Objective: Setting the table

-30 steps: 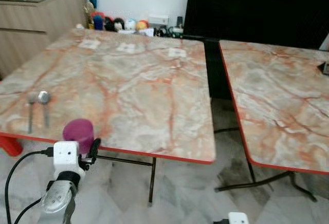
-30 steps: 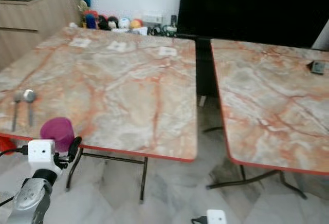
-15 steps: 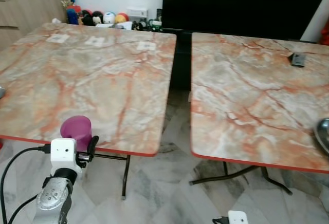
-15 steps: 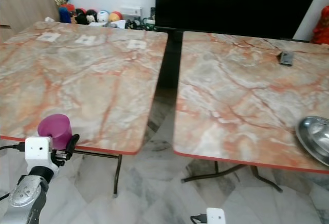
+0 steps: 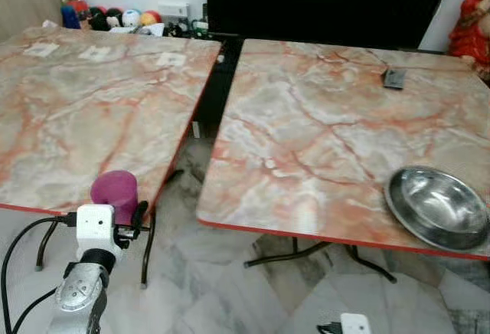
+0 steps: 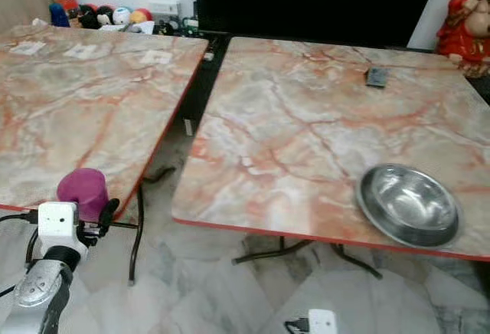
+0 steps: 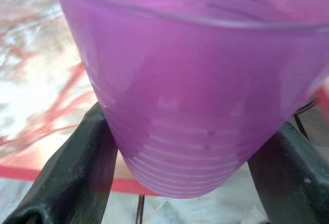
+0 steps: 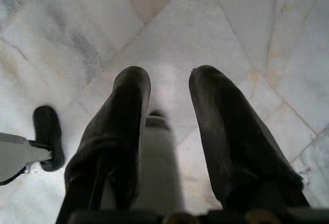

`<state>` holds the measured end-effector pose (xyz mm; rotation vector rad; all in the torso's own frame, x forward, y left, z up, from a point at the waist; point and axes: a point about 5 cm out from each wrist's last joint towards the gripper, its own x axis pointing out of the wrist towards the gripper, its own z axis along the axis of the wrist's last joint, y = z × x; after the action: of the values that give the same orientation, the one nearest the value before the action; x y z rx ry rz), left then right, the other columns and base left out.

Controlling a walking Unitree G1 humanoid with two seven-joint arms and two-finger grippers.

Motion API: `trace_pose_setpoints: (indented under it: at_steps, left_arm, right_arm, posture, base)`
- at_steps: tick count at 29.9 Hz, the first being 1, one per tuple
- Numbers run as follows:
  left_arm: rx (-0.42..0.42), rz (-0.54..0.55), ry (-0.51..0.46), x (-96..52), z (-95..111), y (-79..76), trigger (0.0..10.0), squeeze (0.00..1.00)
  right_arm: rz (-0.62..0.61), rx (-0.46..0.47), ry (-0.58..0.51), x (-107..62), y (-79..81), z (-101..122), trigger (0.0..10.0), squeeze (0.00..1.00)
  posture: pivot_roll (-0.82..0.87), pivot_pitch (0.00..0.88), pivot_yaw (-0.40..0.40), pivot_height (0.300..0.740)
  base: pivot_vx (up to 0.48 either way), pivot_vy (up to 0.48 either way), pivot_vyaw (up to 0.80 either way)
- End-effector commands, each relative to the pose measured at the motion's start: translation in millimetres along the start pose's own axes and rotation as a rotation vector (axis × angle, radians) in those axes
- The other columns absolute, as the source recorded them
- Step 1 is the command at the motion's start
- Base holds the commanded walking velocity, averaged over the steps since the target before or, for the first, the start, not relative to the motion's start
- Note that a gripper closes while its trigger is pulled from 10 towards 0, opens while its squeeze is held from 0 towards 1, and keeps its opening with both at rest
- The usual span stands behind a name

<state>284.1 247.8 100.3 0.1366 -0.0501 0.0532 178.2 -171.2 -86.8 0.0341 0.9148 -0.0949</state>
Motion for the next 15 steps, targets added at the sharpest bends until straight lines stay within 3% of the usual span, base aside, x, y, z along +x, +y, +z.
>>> trace_pose_setpoints:
  at_steps: [1,15]
  left_arm:
    - [0.024,-0.021,-0.004,-0.4,1.4,-4.8,10.0,0.0]
    - [0.031,-0.029,-0.006,0.1,2.3,-6.8,10.0,0.0]
  right_arm:
    - [-0.018,0.003,0.018,-1.1,-7.1,-4.5,10.0,0.0]
    - [-0.022,0.003,0.018,-1.3,-8.9,-5.0,10.0,0.0]
  posture:
    - [0.05,0.091,0.009,0.74]
    - [0.05,0.092,0.005,0.74]
  base:
    - [0.0,-0.472,0.0]
    - [0.0,-0.472,0.0]
